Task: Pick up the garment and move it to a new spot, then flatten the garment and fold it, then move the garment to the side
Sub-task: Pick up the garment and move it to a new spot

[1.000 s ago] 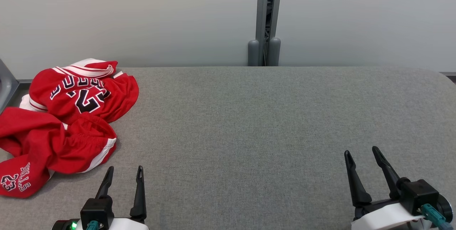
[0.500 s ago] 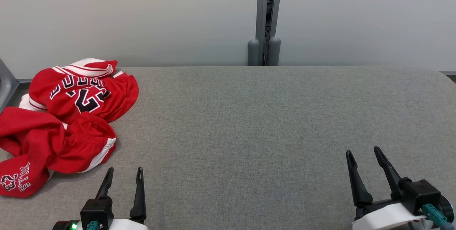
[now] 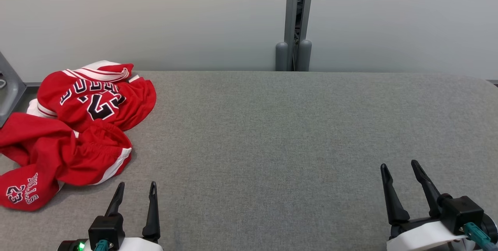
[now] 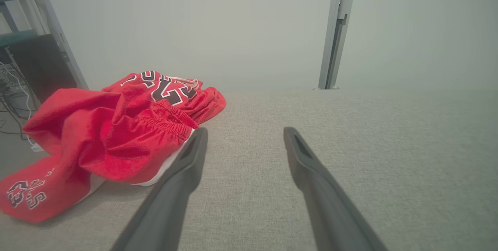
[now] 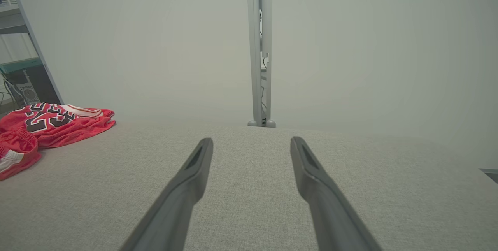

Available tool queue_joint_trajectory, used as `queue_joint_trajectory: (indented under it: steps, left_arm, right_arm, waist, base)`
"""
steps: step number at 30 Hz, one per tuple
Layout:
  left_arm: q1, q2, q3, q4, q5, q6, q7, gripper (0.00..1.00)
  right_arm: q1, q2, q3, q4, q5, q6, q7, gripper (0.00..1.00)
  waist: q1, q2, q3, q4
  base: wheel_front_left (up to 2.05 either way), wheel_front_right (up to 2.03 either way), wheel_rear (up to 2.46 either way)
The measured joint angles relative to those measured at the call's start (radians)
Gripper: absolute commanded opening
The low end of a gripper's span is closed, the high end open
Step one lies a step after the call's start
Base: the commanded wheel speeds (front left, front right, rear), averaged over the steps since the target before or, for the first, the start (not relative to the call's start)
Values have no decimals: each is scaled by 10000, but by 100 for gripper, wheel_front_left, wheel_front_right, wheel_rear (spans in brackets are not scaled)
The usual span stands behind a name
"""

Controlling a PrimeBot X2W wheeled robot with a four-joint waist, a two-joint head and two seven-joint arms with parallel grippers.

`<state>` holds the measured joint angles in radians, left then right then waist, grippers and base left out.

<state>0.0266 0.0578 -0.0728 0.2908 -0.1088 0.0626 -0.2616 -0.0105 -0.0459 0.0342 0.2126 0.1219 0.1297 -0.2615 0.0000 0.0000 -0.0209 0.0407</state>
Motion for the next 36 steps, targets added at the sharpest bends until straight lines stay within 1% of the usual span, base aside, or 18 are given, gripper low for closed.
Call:
queue_joint_trajectory:
  steps: [7,9,14,24,29,32,36]
  left_arm:
    - [-129,-4,6,-36,-17,0,0,100]
    - [-152,-8,-17,-50,-29,0,0,100]
    - [-195,-8,-21,-77,-38,4,0,100]
    - [-198,25,79,-125,-63,33,-2,100]
    - [-191,33,115,-113,-136,33,0,100]
    - [-173,36,169,-150,-151,33,-2,100]
    - [-154,109,232,-142,-176,27,-2,100]
  right_arm:
    - [13,-6,-73,-15,23,0,0,100]
    - [18,-8,-125,-35,25,0,-2,100]
    - [34,-6,-174,-98,44,0,-2,100]
    - [22,-6,-109,-119,117,2,-2,100]
    - [2,-4,-13,-115,115,2,-4,100]
    - [2,-4,13,-115,113,2,-2,100]
    - [4,-6,44,-130,96,2,-2,100]
  waist:
    - [0,0,26,424]
    - [0,0,38,645]
    - [0,0,67,1376]
    - [0,0,87,3105]
    - [0,0,79,3781]
    - [0,0,66,4008]
    - [0,0,64,4044]
  base:
    - [0,0,0]
    - [0,0,0]
    - [0,0,0]
    - [0,0,0]
    - [0,0,0]
    - [0,0,0]
    - [0,0,0]
